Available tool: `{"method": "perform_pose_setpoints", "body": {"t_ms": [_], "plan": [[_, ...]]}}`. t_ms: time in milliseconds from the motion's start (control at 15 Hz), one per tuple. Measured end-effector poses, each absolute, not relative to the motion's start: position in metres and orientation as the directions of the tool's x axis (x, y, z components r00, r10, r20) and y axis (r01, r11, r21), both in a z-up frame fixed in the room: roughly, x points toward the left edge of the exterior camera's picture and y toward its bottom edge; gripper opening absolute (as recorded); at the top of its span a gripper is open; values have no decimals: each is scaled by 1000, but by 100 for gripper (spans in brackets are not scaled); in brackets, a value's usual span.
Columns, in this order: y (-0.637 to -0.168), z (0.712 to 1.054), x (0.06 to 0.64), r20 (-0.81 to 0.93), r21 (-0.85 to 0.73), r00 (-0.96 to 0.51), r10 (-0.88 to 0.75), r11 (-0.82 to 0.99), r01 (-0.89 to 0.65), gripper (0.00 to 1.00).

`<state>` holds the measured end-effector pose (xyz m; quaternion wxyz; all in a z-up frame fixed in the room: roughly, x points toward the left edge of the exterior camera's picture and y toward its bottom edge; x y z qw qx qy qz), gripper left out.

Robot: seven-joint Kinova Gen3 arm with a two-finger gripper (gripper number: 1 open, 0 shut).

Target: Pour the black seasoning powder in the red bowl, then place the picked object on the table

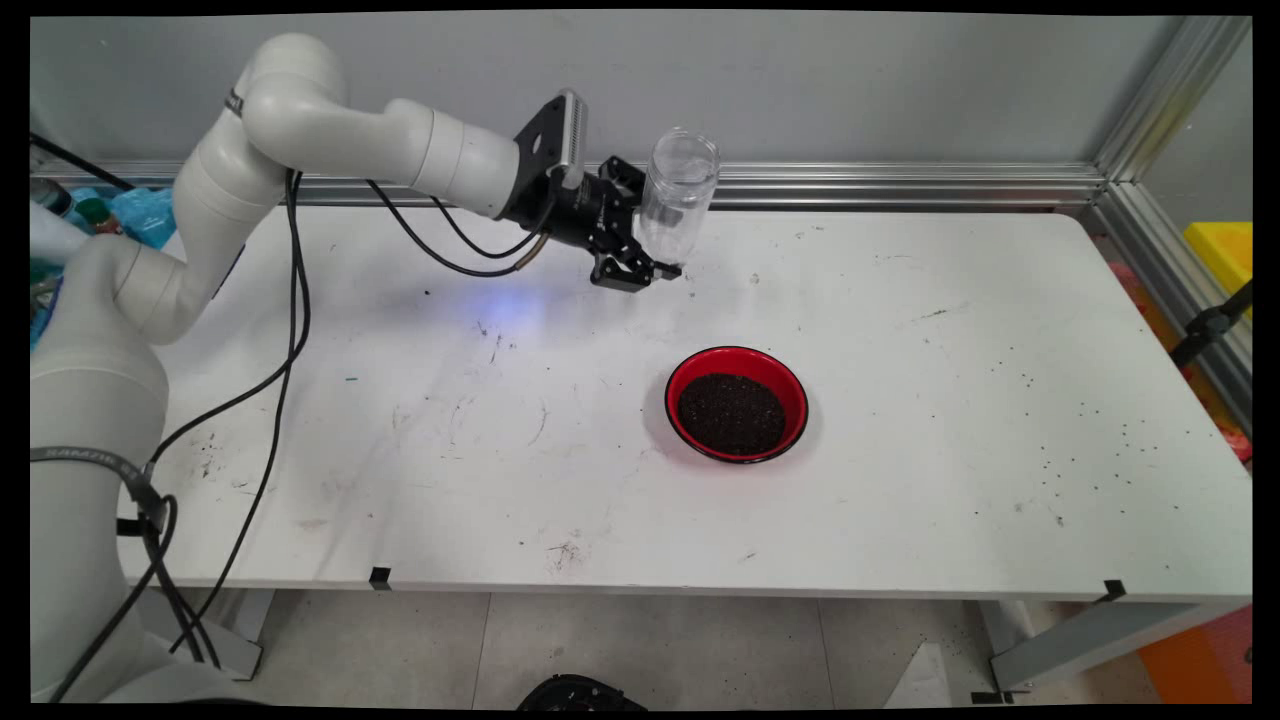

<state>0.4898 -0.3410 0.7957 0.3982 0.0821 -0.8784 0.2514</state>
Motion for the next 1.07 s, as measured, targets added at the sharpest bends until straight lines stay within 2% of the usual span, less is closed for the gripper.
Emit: {"method": "perform_pose_setpoints", "body": {"t_ms": [400, 1067], "plan": [[-348, 768, 486, 785, -202, -606, -130, 871, -448, 0], [-373, 728, 464, 821, -64, -515, -246, 857, -511, 0]]}}
